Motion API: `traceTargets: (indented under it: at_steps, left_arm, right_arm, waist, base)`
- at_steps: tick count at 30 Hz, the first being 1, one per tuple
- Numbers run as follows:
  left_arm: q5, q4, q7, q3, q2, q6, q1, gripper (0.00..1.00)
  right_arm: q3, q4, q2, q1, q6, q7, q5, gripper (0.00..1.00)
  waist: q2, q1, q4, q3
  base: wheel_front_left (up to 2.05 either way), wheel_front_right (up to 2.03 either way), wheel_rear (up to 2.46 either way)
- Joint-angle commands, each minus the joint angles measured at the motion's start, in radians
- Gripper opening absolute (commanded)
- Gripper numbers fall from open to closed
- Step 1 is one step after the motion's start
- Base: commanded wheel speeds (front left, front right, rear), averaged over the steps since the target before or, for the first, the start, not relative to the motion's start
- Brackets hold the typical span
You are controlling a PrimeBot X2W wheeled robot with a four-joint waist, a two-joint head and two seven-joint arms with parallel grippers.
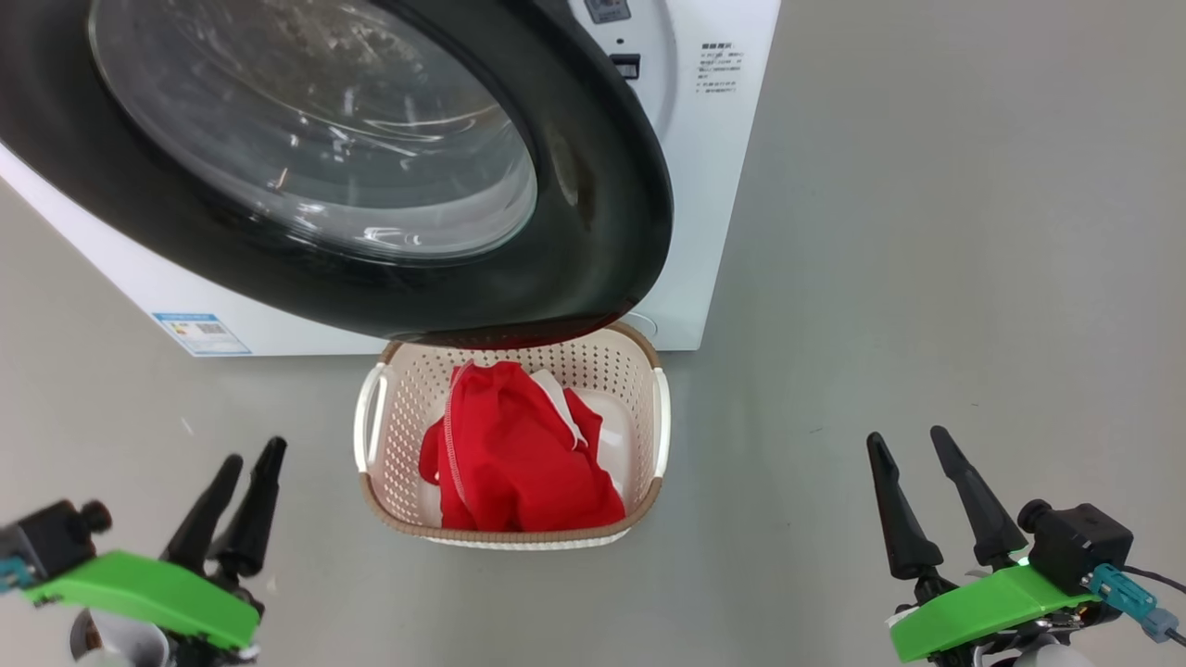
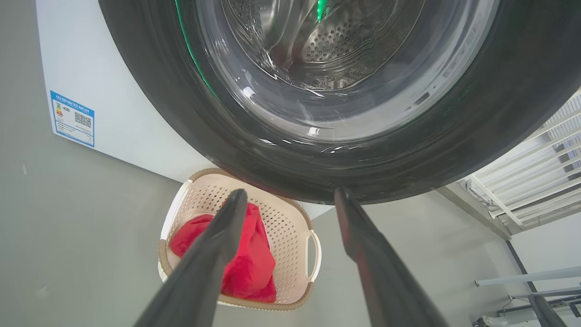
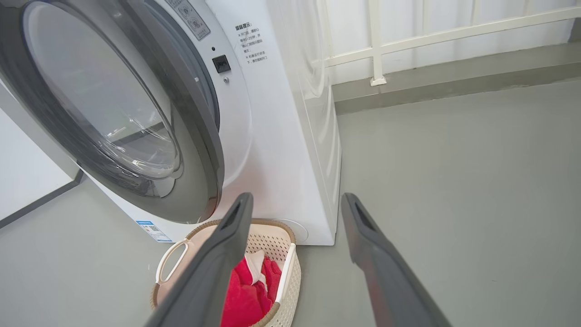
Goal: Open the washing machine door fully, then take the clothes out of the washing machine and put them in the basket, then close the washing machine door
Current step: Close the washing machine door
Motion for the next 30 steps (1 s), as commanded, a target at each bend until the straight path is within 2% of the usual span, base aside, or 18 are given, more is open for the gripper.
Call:
traceTargets:
  at_steps: [1, 11, 25, 30]
  left_arm:
    - [0.027, -0.007, -0.012, 0.066, 0.023, -0.007, 0.008, 1.00]
    - [0.240, 0.001, -0.012, 0.247, -0.091, -0.007, 0.113, 1.00]
    - [0.704, -0.083, -0.012, 0.472, -0.238, -0.007, 0.204, 1.00]
    - [0.835, -0.121, -0.012, 0.533, -0.285, -0.007, 0.227, 1.00]
  right_arm:
    - [0.019, -0.021, -0.003, 0.005, 0.005, -0.006, -0.016, 1.00]
    - [0.005, -0.027, -0.003, 0.017, 0.005, -0.006, -0.017, 1.00]
    - [-0.008, -0.034, -0.003, 0.028, 0.005, -0.006, -0.018, 1.00]
    - [-0.007, -0.033, -0.003, 0.033, 0.005, -0.006, -0.018, 1.00]
  waist:
    - [0.0000, 0.0000, -0.002, -0.002]
    - [0.0000, 0.0000, -0.021, -0.006]
    - [0.0000, 0.0000, -0.043, -0.014]
    - [0.0000, 0.0000, -0.051, -0.019]
  base:
    - [0.00, 0.00, 0.00]
    - [0.00, 0.00, 0.00]
    - [0.00, 0.00, 0.00]
    - [0.00, 0.00, 0.00]
